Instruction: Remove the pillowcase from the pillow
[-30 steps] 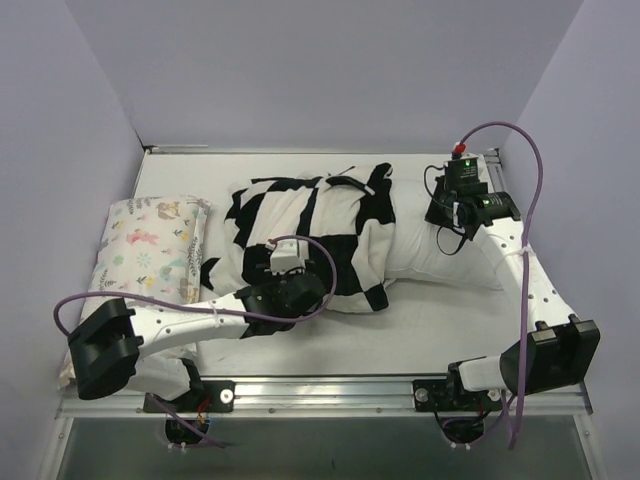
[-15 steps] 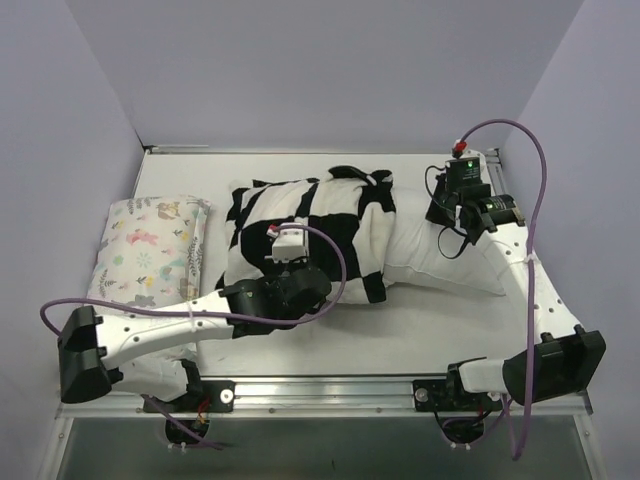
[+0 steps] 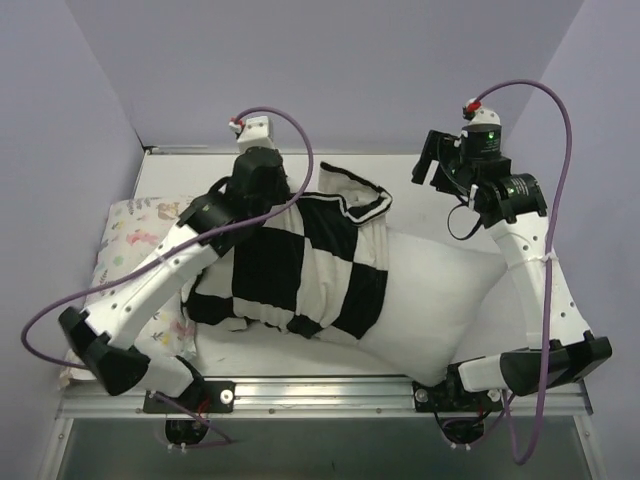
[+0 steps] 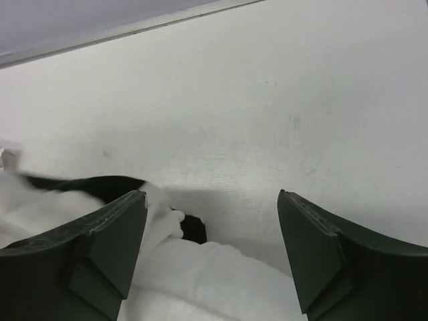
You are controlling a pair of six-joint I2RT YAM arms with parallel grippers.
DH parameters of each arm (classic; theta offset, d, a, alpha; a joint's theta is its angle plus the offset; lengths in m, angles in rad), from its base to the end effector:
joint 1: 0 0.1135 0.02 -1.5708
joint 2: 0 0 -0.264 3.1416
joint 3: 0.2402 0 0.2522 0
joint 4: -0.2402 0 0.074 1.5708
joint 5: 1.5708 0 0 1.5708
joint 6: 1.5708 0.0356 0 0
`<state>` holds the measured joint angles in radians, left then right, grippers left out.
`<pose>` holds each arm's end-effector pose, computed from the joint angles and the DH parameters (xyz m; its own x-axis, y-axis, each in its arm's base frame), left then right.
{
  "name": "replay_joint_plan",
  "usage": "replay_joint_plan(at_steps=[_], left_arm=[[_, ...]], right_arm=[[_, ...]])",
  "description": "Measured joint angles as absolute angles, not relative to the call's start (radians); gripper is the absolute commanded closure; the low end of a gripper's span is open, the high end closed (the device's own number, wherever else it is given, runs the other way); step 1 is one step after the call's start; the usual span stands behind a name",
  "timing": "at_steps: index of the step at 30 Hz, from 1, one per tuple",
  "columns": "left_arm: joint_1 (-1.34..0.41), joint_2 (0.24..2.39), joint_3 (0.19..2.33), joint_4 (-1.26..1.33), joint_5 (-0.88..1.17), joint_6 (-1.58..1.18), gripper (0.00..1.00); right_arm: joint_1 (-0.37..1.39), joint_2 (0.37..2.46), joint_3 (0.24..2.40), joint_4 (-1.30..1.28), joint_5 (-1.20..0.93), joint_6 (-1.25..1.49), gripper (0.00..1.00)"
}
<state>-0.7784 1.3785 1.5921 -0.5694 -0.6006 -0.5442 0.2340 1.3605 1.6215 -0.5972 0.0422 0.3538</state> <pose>0.2228 -0.1915 0.4472 -0.3168 -0.2874 -0.9039 0.0445 0.9474 -0.3169 0.2820 0.0657 0.4567 -0.3679 0.2682 -0.8904 -0.0698 0.9468 0.3140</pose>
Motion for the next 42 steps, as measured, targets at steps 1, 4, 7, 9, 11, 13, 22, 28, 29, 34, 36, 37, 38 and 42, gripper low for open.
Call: replay_joint_plan(at_steps=[1,4,7,9,11,13,22,28,29,34,36,37,38,42], left_arm=[[-0.745,1.424,1.591,-0.578,-0.559,-0.546,1.0],[-0.678,1.555,1.561,-0.58,-0.482,-0.553,1.0],[-0.635,1.647,1.505,-0.542,-0.431,-0.578,1.0],[-0.619,1.675,1.496,-0.52,-0.407,-0.595,1.0],[-0.606,1.685,1.496,-0.503,-0.384,-0.606,1.0],[-0.591,1.689,1.503,-0.496,-0.36,-0.615,0.96],[-0.561,1.717,1.626,-0.485,-0.263,-0.549,0.21],[-0.578,1.645,1.624,-0.49,-0.183,-0.488,0.13],[-0.592,1.624,1.612,-0.49,-0.178,-0.479,0.13],[-0.747,1.468,1.475,-0.503,-0.168,-0.44,0.08],[-0.816,1.41,1.395,-0.51,-0.149,-0.434,0.08],[-0.838,1.392,1.361,-0.513,-0.144,-0.434,0.08],[-0.854,1.382,1.33,-0.512,-0.144,-0.434,0.07],[-0.882,1.404,1.233,-0.51,-0.155,-0.441,0.14]], right_arm=[[0.238,1.369,1.627,-0.587,0.035,0.35,0.17],[0.258,1.386,1.629,-0.58,0.018,0.345,0.13],[0.29,1.383,1.629,-0.58,0.011,0.342,0.12],[0.312,1.369,1.613,-0.571,0.01,0.343,0.11],[0.348,1.331,1.563,-0.569,0.023,0.343,0.1],[0.4,1.279,1.488,-0.566,0.044,0.344,0.09],[0.533,0.982,1.105,-0.581,0.09,0.359,0.02],[0.551,0.865,0.969,-0.582,0.078,0.375,0.0],[0.552,0.866,0.962,-0.574,0.07,0.376,0.0],[0.553,0.911,0.877,-0.489,0.026,0.377,0.0],[0.552,0.951,0.85,-0.45,0.023,0.377,0.03],[0.552,0.972,0.841,-0.429,0.022,0.377,0.08],[0.551,0.993,0.837,-0.41,0.023,0.376,0.12],[0.55,1.056,0.839,-0.339,0.037,0.377,0.5]])
